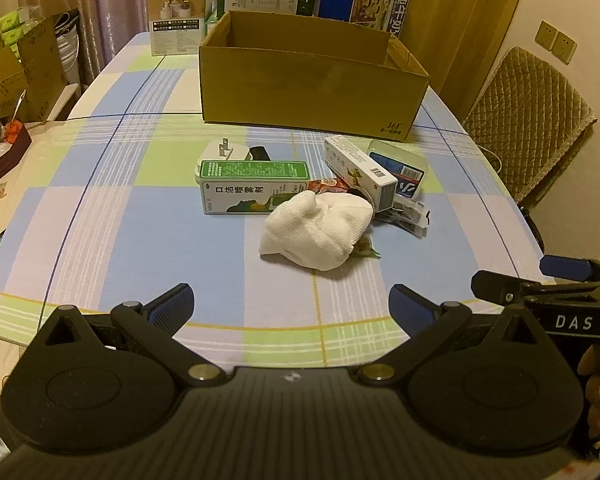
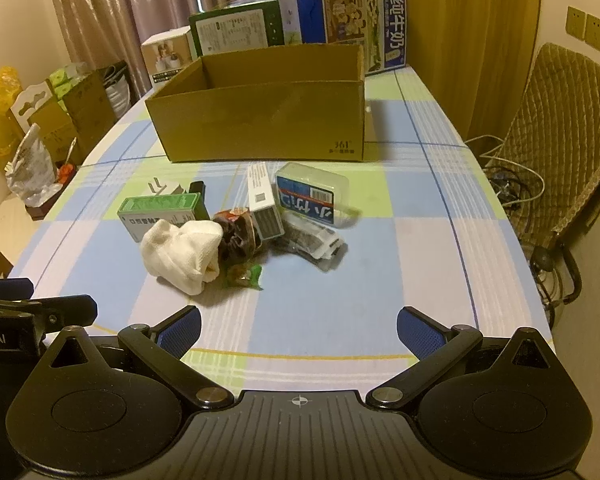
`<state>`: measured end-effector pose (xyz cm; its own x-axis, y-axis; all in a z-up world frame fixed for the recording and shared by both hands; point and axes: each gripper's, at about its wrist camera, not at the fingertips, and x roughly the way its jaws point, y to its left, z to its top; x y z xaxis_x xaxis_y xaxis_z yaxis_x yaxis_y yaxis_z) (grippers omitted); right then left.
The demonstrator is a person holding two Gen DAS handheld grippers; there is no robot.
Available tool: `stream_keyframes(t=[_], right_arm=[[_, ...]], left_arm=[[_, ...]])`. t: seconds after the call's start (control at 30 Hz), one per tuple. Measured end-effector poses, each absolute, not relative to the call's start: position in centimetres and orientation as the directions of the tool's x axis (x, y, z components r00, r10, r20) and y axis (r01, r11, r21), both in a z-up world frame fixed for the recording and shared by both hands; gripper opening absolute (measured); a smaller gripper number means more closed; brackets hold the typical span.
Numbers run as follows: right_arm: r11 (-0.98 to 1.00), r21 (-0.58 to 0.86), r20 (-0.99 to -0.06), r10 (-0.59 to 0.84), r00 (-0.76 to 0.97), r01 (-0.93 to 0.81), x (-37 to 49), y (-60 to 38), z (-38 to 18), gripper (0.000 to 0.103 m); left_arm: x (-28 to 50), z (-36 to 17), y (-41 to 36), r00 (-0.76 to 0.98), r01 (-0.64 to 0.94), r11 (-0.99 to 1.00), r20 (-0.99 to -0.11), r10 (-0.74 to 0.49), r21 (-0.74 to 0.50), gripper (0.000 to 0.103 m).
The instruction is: Organize objects
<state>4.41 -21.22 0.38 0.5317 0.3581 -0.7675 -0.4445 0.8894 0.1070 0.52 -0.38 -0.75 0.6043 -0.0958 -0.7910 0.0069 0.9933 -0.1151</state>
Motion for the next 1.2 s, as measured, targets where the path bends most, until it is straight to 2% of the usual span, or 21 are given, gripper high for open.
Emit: stream_keyframes(t=[0.23, 0.43, 0.5, 0.63, 0.73, 0.8, 0.9, 1.0, 1.07, 1.2], right_arm=[[0.893, 0.13, -0.778, 0.362, 0.514, -0.431, 5.4, -21.7, -0.5, 0.101], [0.884, 0.174, -0.77, 0.397, 0.499, -0.434, 6.7, -22.3, -1.1, 0.101], [0.881, 0.181, -0.77, 0.403, 0.494, -0.437, 7.3, -22.3, -1.4, 0.101], [0.878, 0.169, -0.775, 0.399, 0.49, -0.448, 8.7, -21.9, -2.1, 0.101], [0.873, 0.154, -0.779, 0.396, 0.487, -0.463, 9.8, -21.6, -2.7, 0.101], [0.868, 0.145, -0.78, 0.395, 0.485, -0.474, 10.6, -21.5, -3.0, 0.1], [0.862, 0.135, -0.788, 0.393, 0.475, -0.488, 11.9, -21.1, -3.7, 0.093], [0.848, 0.13, -0.798, 0.397, 0.453, -0.515, 12.9, -20.5, -4.6, 0.088], [0.837, 0.122, -0.803, 0.399, 0.443, -0.534, 13.3, -20.0, -5.1, 0.084], [0.805, 0.148, -0.811, 0.432, 0.395, -0.575, 13.6, -18.6, -6.2, 0.074]], left_arm=[[1.7, -1.9, -0.1, 0.578, 0.008, 0.99, -0.808, -0.117, -0.138, 0.102], [3.7, -3.0, -0.2, 0.571, 0.048, 0.994, -0.813, -0.11, -0.101, 0.102], [4.7, -3.4, -0.3, 0.556, 0.066, 0.991, -0.82, -0.133, -0.115, 0.102], [6.5, -4.2, -1.3, 0.558, 0.152, 0.986, -0.818, -0.14, -0.065, 0.1], [7.8, -5.1, -2.0, 0.556, 0.215, 0.976, -0.818, -0.149, -0.032, 0.091], [8.9, -5.8, -2.2, 0.546, 0.235, 0.971, -0.822, -0.16, -0.033, 0.09], [10.3, -7.1, -2.5, 0.537, 0.263, 0.965, -0.83, -0.152, -0.007, 0.081], [11.4, -8.1, -2.7, 0.52, 0.293, 0.956, -0.838, -0.167, -0.008, 0.08], [11.9, -8.5, -2.7, 0.511, 0.302, 0.953, -0.841, -0.177, -0.018, 0.073], [12.6, -8.8, -2.6, 0.499, 0.311, 0.949, -0.843, -0.202, -0.044, 0.05]])
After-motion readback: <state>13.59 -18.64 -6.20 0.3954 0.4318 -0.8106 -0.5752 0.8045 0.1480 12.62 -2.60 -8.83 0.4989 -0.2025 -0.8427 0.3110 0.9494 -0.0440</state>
